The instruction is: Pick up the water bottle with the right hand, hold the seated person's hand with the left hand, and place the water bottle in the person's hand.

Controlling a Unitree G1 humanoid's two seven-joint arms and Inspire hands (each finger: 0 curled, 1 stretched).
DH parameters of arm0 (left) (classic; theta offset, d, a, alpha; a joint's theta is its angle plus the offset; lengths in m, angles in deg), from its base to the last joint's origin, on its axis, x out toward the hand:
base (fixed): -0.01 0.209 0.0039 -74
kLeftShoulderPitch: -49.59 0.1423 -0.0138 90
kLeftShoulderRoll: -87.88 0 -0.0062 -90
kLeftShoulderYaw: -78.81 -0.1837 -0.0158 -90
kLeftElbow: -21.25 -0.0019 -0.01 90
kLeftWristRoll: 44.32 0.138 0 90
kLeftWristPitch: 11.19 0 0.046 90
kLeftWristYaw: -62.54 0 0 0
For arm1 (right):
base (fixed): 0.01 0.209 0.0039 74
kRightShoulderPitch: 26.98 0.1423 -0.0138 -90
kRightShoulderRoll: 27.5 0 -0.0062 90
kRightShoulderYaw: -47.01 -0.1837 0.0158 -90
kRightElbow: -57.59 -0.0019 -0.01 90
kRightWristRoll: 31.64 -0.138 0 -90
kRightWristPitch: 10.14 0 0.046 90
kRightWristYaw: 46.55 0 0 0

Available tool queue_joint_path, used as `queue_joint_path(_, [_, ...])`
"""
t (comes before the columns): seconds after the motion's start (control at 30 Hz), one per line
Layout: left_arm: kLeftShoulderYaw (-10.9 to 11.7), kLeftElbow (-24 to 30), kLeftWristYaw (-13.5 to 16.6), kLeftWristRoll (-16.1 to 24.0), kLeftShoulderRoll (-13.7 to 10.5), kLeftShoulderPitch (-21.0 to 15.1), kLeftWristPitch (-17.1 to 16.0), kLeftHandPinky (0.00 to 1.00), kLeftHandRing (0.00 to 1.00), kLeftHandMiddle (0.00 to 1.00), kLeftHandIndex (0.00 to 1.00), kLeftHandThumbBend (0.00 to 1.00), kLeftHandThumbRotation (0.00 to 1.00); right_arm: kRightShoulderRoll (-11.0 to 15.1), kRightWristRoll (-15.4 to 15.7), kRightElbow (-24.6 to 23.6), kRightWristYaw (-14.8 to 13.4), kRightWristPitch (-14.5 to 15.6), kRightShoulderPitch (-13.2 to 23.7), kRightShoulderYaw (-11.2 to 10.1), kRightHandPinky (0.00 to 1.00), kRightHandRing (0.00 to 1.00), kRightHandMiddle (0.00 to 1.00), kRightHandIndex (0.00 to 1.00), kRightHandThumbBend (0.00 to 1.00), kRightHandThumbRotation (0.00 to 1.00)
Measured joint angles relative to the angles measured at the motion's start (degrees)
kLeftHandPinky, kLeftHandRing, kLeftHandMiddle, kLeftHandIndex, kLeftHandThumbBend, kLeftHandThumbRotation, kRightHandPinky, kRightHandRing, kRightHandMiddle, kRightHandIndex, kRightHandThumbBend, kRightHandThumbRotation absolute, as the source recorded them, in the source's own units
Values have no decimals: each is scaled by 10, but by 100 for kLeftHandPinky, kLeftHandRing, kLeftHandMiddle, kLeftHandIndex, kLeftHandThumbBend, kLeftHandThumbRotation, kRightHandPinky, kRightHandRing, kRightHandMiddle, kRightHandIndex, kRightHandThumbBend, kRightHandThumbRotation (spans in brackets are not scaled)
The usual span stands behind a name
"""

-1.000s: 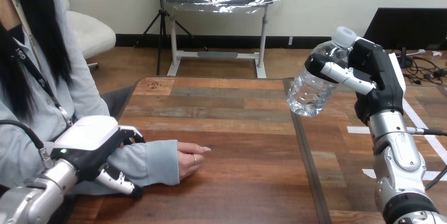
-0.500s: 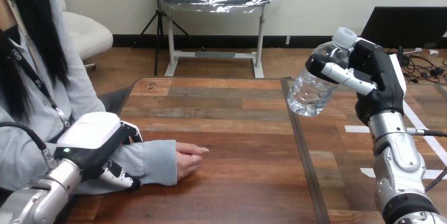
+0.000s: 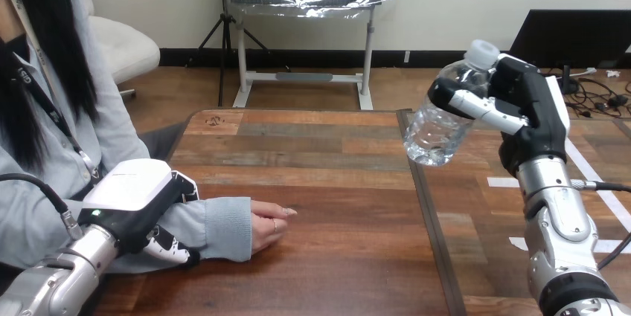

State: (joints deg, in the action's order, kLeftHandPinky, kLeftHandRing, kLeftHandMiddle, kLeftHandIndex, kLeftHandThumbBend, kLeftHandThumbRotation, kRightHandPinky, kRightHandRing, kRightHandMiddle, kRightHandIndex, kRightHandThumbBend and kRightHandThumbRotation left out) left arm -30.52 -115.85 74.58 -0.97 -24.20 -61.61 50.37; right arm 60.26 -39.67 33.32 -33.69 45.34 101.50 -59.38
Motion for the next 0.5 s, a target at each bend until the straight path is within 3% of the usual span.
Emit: queue_joint_path(0.5, [0,15,-6,-11,-1,9,-2,32,34,38,38,83,0,-2,18,4,-12,0,1,14,26,27,35,36,72,0])
